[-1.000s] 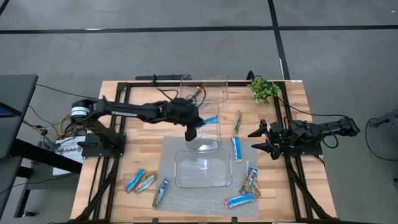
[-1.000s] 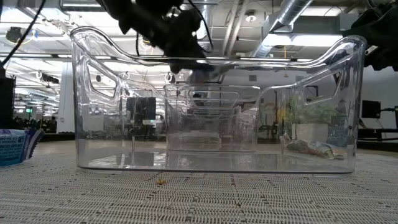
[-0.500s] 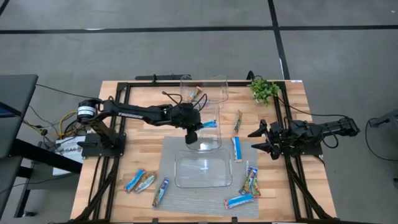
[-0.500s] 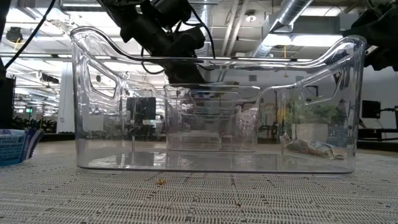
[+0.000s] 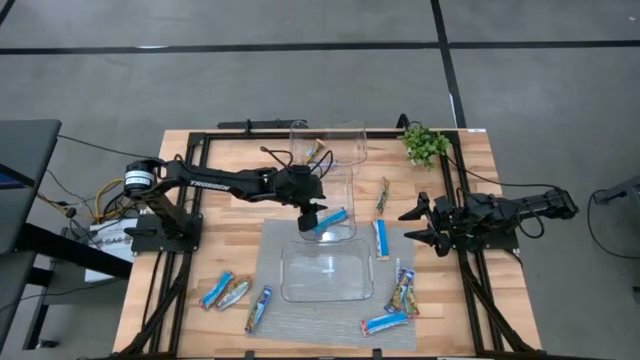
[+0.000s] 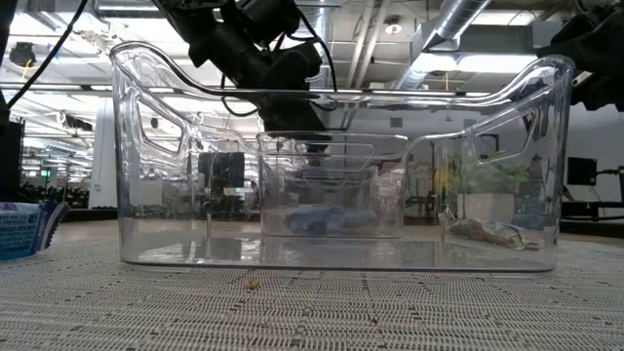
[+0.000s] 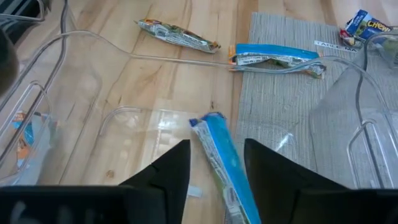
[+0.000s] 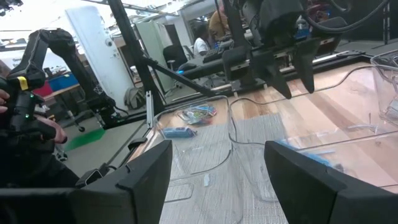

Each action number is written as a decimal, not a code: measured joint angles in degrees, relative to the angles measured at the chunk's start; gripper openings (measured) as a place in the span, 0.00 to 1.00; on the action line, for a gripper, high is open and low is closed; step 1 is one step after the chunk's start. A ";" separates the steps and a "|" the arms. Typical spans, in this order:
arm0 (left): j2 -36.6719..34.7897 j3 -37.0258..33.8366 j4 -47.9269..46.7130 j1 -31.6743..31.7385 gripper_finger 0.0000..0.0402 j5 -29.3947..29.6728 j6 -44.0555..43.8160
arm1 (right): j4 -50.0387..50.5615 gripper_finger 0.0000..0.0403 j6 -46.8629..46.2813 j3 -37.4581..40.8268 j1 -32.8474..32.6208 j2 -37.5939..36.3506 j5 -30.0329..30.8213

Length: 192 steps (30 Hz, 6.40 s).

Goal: Pick and place Granola Bars by type
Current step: Put the blue granola bar into the middle transparent bin

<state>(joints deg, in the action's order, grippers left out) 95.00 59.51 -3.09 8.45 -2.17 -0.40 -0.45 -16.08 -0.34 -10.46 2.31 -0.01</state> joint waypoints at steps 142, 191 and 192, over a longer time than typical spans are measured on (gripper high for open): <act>10.69 12.50 -44.00 -54.72 0.11 2.44 46.92 | 0.00 0.62 0.02 -0.02 0.02 -0.01 0.00; 8.13 5.33 -32.89 -55.06 0.24 -0.61 41.13 | 0.00 0.62 0.02 0.00 0.00 0.00 0.00; 8.13 5.33 -32.91 -55.06 0.24 -0.85 41.13 | 0.00 0.62 0.02 -0.02 0.01 -0.01 0.01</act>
<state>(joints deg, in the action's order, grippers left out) 103.13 64.84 -36.00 -46.61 -3.02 40.73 -0.45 -16.05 -0.36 -10.45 2.29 0.00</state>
